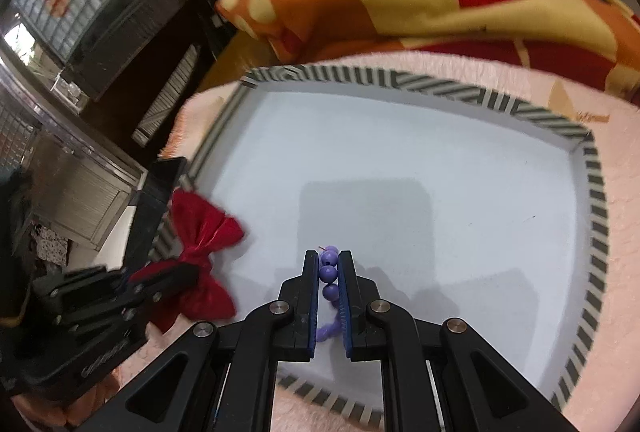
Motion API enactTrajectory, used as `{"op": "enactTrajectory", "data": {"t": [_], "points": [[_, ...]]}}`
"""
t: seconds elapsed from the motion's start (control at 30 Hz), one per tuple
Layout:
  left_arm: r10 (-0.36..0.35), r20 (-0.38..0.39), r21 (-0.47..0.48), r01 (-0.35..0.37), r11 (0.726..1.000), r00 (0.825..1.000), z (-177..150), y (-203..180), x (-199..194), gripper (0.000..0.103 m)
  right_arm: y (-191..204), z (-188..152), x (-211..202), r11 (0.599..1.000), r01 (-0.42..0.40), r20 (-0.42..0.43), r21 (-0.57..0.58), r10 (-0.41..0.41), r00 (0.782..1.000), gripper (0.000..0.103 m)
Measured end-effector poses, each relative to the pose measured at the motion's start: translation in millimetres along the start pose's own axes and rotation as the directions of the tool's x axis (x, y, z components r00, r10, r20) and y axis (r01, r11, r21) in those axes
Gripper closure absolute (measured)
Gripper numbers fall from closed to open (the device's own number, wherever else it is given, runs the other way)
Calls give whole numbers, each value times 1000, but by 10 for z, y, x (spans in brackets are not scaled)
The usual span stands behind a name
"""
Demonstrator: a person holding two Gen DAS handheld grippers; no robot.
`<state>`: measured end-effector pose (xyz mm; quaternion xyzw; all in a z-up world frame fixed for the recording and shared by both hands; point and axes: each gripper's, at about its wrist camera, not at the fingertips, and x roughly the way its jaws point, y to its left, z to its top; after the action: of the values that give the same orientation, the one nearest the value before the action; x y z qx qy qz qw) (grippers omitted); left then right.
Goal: Organize jewelry
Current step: 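Carry the red bow and purple bracelet into the tray and open both tools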
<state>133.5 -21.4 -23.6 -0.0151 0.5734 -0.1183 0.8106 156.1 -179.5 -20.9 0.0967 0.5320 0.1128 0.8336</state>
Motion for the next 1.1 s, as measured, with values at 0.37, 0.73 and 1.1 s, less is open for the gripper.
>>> {"op": "enactTrajectory", "data": {"t": [0.37,0.73,1.1], "points": [[2,-33,-23,-3,1000,999,-174,41,6,95,49,-7,241,999,-16,-85,-33,13,996,94],[13,-13,-16,-13,1000,1000,-175,-20,-44,68,-30,-184,-56,998,55,-50,-32,-57,997,64],[32,67,-4,-32,999,997,-279,-177,-365,51,103,-373,-639,999,47,47,-16,-46,998,63]]}}
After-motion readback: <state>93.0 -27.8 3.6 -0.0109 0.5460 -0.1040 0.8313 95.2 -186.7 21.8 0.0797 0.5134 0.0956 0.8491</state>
